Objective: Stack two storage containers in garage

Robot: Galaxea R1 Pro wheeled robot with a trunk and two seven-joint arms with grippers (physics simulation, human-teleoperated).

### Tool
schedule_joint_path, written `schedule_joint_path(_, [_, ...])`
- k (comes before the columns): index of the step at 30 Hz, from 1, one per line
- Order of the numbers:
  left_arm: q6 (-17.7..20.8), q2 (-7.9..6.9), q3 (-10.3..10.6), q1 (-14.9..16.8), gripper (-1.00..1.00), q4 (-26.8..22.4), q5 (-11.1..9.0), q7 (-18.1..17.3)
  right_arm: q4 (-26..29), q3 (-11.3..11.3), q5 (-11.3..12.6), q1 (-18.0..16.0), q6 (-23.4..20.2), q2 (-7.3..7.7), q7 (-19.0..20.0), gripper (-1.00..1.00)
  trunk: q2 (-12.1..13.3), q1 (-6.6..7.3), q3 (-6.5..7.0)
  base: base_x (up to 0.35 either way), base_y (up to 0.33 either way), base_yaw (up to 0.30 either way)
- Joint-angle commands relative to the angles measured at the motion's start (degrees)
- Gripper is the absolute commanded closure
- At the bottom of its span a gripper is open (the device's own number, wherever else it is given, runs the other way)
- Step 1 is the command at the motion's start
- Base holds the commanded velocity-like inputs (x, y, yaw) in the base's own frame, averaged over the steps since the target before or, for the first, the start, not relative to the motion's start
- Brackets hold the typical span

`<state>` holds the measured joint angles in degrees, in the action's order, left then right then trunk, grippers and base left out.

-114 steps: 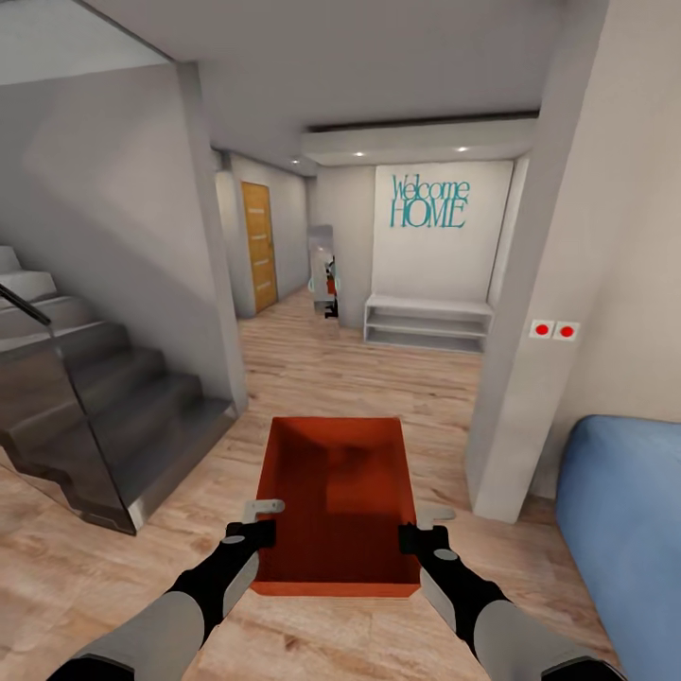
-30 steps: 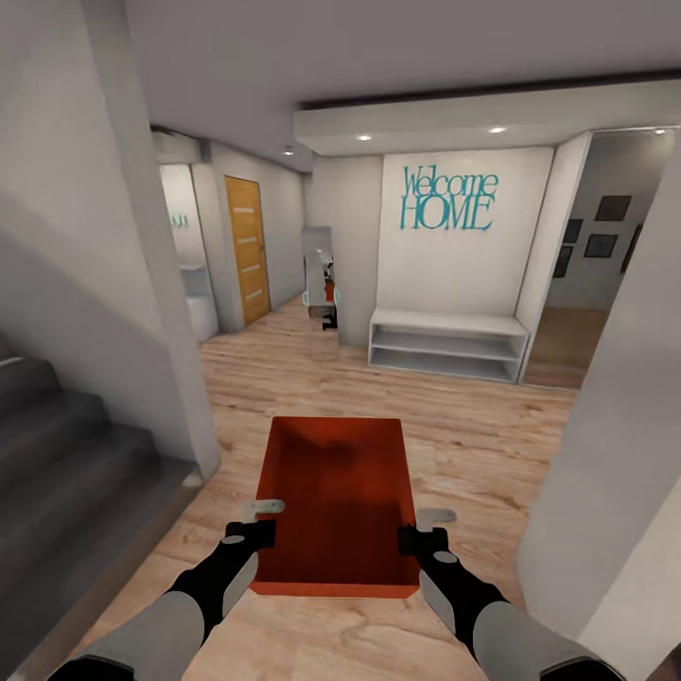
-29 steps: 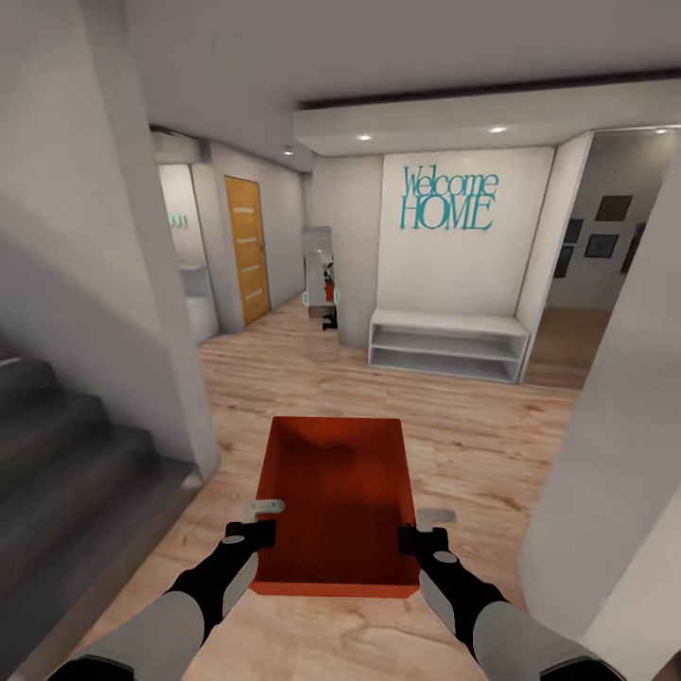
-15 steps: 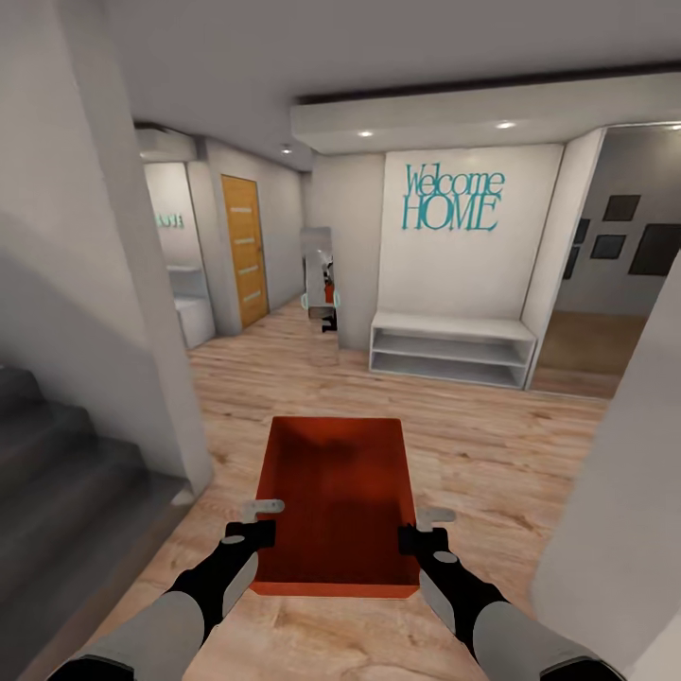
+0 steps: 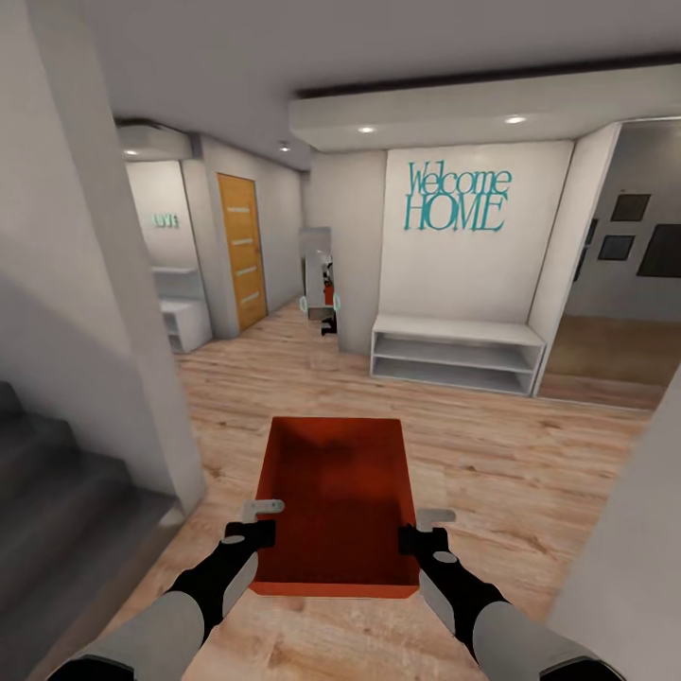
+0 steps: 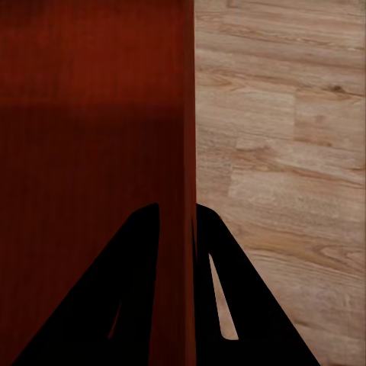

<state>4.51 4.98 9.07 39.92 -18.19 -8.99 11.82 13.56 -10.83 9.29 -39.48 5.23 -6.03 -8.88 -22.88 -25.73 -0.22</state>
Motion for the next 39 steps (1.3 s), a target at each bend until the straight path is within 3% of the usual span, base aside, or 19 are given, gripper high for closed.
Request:
schedule_joint_path(1, [0.32, -0.06, -1.6, 0.08, 1.0, -0.26, -0.06, 0.49, -0.64, -0.78, 0.64, 0.01, 0.39, 0.06, 0.01, 1.0, -0.04, -0.05, -0.01, 0.322, 0.0, 0.0])
schedule_joint_path(39, [0.33, -0.06, -1.6, 0.08, 1.0, -0.26, -0.06, 0.49, -0.64, -0.86, 0.55, 0.01, 0.39, 0.14, 0.06, 1.0, -0.04, -0.05, -0.01, 0.323, 0.0, 0.0])
